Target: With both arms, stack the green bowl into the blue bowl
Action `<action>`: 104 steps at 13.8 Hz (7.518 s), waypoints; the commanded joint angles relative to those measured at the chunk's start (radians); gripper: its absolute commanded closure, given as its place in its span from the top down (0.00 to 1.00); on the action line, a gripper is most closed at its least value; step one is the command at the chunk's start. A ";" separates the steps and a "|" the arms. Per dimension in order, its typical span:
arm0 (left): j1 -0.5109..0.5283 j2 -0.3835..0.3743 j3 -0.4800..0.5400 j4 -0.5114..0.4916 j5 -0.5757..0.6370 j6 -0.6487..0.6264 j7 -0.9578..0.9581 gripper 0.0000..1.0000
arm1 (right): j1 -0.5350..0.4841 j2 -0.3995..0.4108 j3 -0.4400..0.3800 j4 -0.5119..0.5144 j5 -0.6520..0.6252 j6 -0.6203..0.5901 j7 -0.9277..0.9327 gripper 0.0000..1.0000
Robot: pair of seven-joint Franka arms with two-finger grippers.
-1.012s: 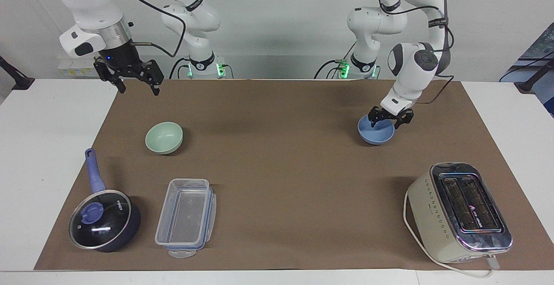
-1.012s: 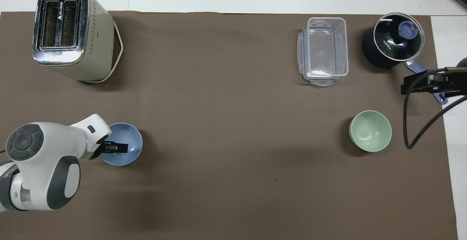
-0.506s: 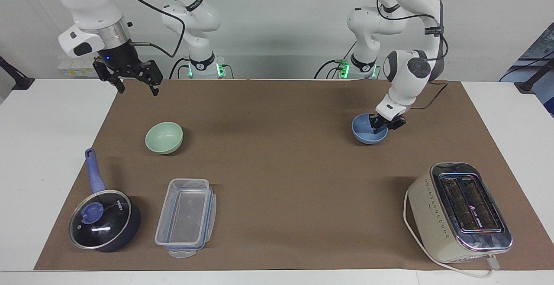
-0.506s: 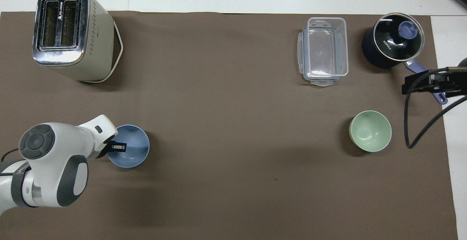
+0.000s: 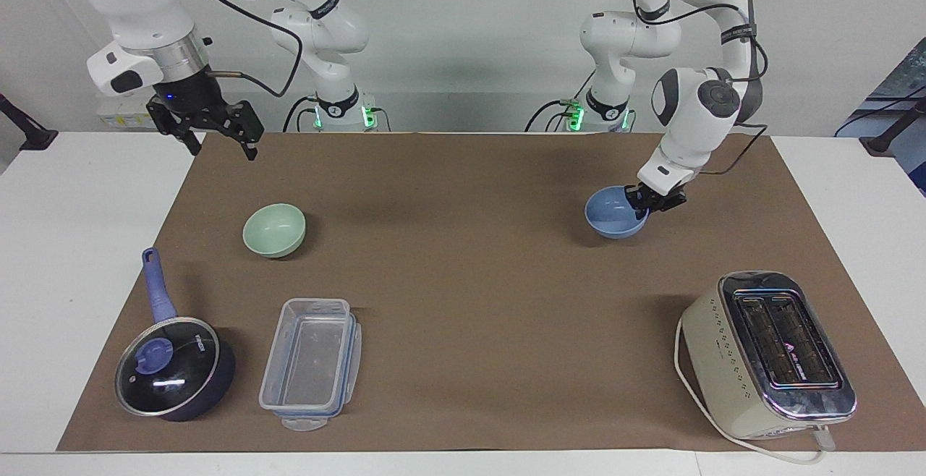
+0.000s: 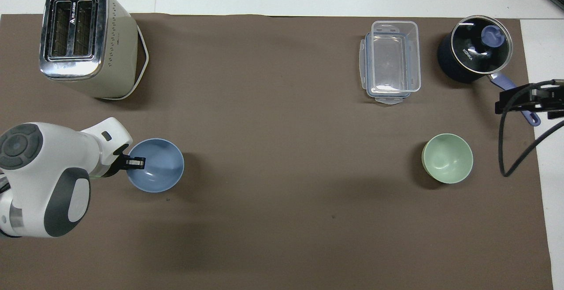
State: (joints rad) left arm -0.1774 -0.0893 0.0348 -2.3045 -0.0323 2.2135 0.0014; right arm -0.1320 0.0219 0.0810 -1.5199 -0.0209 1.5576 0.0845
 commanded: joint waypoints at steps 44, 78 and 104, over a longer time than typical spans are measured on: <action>0.061 0.149 0.008 0.629 0.072 -0.506 0.043 1.00 | -0.063 -0.065 0.013 -0.228 0.001 0.185 -0.043 1.00; 0.076 0.138 0.011 0.729 0.065 -0.649 0.081 1.00 | -0.089 -0.075 0.016 -0.686 0.124 0.570 -0.407 0.00; 0.076 0.138 0.011 0.729 0.065 -0.649 0.083 1.00 | 0.650 0.087 0.026 -0.582 0.283 0.708 0.351 0.00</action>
State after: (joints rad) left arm -0.1114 0.0507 0.0523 -1.5793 0.0271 1.5781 0.0763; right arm 0.5002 0.0969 0.1104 -2.1007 0.2356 2.2473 0.4168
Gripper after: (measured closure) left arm 0.000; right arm 0.947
